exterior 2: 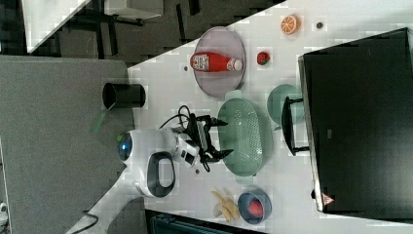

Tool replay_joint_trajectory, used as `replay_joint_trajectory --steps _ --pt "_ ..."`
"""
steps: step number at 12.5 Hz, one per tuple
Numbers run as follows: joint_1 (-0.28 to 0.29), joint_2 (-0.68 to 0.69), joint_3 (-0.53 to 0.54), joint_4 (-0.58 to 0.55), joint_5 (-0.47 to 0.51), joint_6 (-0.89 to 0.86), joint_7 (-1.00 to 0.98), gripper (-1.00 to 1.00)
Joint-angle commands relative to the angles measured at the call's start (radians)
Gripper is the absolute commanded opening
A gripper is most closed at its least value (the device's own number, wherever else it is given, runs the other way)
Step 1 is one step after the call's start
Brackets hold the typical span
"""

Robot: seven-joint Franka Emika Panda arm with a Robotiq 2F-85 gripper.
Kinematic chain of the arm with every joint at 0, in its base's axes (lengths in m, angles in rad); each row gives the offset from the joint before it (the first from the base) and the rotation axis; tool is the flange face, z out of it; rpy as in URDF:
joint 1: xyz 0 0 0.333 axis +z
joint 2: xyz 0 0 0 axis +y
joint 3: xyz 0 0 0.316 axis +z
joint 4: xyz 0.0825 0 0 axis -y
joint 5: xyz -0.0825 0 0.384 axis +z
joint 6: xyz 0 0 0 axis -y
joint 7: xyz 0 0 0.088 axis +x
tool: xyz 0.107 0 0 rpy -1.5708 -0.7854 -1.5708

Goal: Drag strainer right to left.

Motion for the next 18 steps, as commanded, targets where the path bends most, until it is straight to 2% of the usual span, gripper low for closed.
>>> replay_joint_trajectory --steps 1,5,12,18 --pt "0.015 0.123 -0.006 -0.011 -0.005 0.094 0.058 1.0" --pt "0.039 0.189 0.009 -0.002 0.013 0.17 0.202 1.0" --pt "0.097 0.193 0.056 0.004 0.031 0.167 0.204 1.0" --pt "0.189 0.199 0.082 0.028 0.16 0.144 0.205 1.0"
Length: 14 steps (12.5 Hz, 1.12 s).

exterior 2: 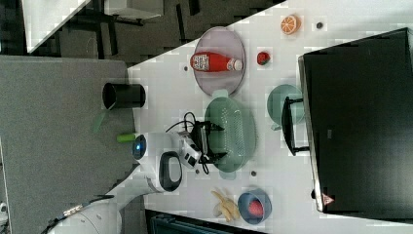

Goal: Drag strainer right to left.

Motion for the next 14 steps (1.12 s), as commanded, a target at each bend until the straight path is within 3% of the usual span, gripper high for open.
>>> replay_joint_trajectory --steps 1,9,14 --pt "0.087 -0.003 0.016 0.026 0.045 -0.034 0.039 1.0" --pt "0.244 0.055 0.016 0.144 0.226 -0.08 0.089 1.0" --pt "0.334 0.122 0.016 0.254 0.238 -0.085 0.234 1.0"
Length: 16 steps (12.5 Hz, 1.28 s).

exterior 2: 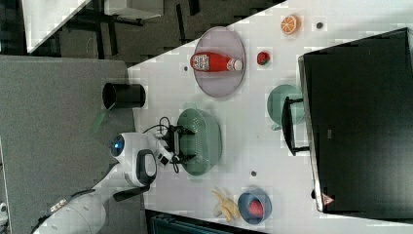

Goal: Drag strainer right to left.

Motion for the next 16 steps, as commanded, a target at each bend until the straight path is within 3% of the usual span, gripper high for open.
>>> replay_joint_trajectory --steps 1,10,16 --pt "0.074 0.037 0.005 0.087 -0.003 -0.025 0.119 1.0" --pt "0.201 0.137 0.006 0.262 0.011 -0.062 0.213 1.0" --pt "0.256 0.185 0.006 0.342 0.013 -0.056 0.24 1.0"
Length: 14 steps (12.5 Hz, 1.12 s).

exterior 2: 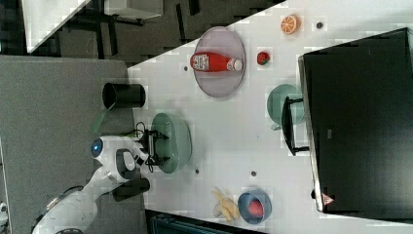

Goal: Drag strainer right to left.

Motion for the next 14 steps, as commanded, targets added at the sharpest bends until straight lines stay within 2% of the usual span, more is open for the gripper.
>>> replay_joint_trajectory --steps 1,4,7,11,14 --pt "0.032 0.021 -0.008 0.046 -0.012 0.01 0.06 1.0" --pt "0.035 -0.001 -0.019 0.046 -0.018 -0.009 0.042 1.0" --pt "0.034 -0.146 -0.088 0.005 -0.025 -0.118 -0.101 1.0" --pt "0.024 -0.412 -0.293 -0.012 -0.065 -0.368 -0.449 1.0" --pt "0.015 -0.585 -0.483 -0.012 -0.226 -0.515 -0.762 1.0"
